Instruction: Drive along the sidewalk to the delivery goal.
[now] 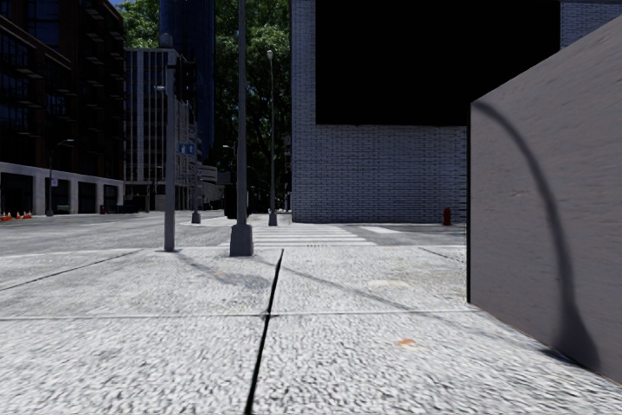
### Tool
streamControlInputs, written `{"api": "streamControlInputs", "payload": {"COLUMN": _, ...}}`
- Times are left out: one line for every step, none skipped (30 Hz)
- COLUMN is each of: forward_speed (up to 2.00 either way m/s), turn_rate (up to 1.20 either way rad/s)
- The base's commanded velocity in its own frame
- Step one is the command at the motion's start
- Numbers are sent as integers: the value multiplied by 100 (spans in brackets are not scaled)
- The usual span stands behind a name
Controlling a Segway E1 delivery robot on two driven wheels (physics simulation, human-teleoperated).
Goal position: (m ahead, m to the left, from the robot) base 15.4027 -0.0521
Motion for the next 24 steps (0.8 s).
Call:
{"api": "streamControlInputs", "payload": {"forward_speed": 200, "turn_rate": 0}}
{"api": "streamControlInputs", "payload": {"forward_speed": 200, "turn_rate": 0}}
{"api": "streamControlInputs", "payload": {"forward_speed": 200, "turn_rate": 0}}
{"api": "streamControlInputs", "payload": {"forward_speed": 200, "turn_rate": 0}}
{"api": "streamControlInputs", "payload": {"forward_speed": 200, "turn_rate": 0}}
{"api": "streamControlInputs", "payload": {"forward_speed": 200, "turn_rate": 0}}
{"api": "streamControlInputs", "payload": {"forward_speed": 200, "turn_rate": 0}}
{"api": "streamControlInputs", "payload": {"forward_speed": 200, "turn_rate": 0}}
{"api": "streamControlInputs", "payload": {"forward_speed": 200, "turn_rate": 0}}
{"api": "streamControlInputs", "payload": {"forward_speed": 200, "turn_rate": 0}}
{"api": "streamControlInputs", "payload": {"forward_speed": 200, "turn_rate": 0}}
{"api": "streamControlInputs", "payload": {"forward_speed": 200, "turn_rate": 0}}
{"api": "streamControlInputs", "payload": {"forward_speed": 200, "turn_rate": 0}}
{"api": "streamControlInputs", "payload": {"forward_speed": 200, "turn_rate": 0}}
{"api": "streamControlInputs", "payload": {"forward_speed": 200, "turn_rate": 0}}
{"api": "streamControlInputs", "payload": {"forward_speed": 200, "turn_rate": 0}}
{"api": "streamControlInputs", "payload": {"forward_speed": 200, "turn_rate": 0}}
{"api": "streamControlInputs", "payload": {"forward_speed": 200, "turn_rate": 0}}
{"api": "streamControlInputs", "payload": {"forward_speed": 200, "turn_rate": 0}}
{"api": "streamControlInputs", "payload": {"forward_speed": 200, "turn_rate": 0}}
{"api": "streamControlInputs", "payload": {"forward_speed": 200, "turn_rate": 0}}
{"api": "streamControlInputs", "payload": {"forward_speed": 200, "turn_rate": 0}}
{"api": "streamControlInputs", "payload": {"forward_speed": 200, "turn_rate": 6}}
{"api": "streamControlInputs", "payload": {"forward_speed": 200, "turn_rate": 12}}
